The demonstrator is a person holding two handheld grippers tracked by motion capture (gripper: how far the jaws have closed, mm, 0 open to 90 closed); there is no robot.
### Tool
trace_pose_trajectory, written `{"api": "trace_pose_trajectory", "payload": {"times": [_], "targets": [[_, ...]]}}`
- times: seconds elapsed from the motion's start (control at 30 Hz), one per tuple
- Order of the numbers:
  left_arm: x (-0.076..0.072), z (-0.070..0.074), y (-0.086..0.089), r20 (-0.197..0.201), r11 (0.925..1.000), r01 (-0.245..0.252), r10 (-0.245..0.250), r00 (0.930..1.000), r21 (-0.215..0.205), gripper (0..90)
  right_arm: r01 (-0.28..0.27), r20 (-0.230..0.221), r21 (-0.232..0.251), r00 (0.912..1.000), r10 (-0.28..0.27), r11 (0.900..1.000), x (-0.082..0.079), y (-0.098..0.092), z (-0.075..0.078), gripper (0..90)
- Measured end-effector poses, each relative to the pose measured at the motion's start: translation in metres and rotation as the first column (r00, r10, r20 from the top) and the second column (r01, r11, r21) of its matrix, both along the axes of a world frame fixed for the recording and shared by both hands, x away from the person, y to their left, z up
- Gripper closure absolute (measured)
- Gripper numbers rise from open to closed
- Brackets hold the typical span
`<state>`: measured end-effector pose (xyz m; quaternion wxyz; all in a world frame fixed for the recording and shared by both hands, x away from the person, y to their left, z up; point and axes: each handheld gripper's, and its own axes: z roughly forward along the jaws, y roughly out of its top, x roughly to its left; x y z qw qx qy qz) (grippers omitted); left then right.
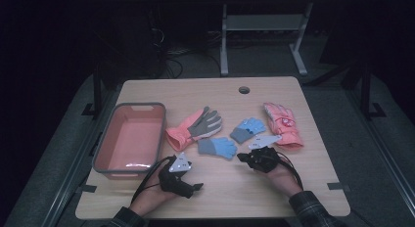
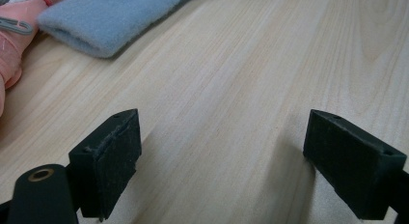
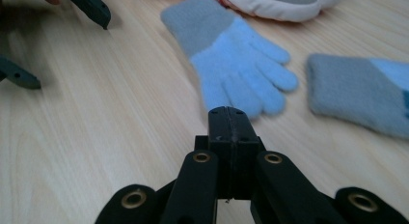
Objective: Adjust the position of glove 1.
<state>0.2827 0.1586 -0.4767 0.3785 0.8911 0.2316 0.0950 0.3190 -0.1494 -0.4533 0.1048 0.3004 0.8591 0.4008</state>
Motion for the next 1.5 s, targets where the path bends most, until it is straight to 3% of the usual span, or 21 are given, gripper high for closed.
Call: {"api": "trace_pose_trajectory", "payload": {"times": [0.2,0.47,0.63,0.97,1.5], "targets": [[0.000,0.000,0.000,0.001,1.0000,0.001,-0.001,1.0000,0.001,12.4,-0.018,0.001,-0.013,0.9998,0.018,1.000,0.013,0.021,-0.002,89.8],[0.000,0.000,0.000,-0.003,1.0000,0.000,0.000,1.0000,-0.003,12.4,-0.012,-0.011,-0.014,0.9999,0.012,1.000,0.023,0.031,-0.009,89.8],[0.000,0.000,0.000,-0.003,1.0000,0.001,-0.001,1.0000,-0.002,12.4,-0.017,-0.022,-0.054,0.9996,0.016,0.998,0.024,0.034,-0.016,89.8],[0.000,0.000,0.000,-0.003,1.0000,0.002,-0.002,1.0000,-0.002,12.4,-0.021,-0.028,-0.076,0.9994,0.019,0.997,0.021,0.025,-0.015,89.8],[0.000,0.000,0.000,-0.003,1.0000,0.002,-0.002,1.0000,-0.003,12.5,-0.014,-0.043,-0.113,0.9990,0.010,0.994,0.000,-0.020,-0.011,89.8]]}}
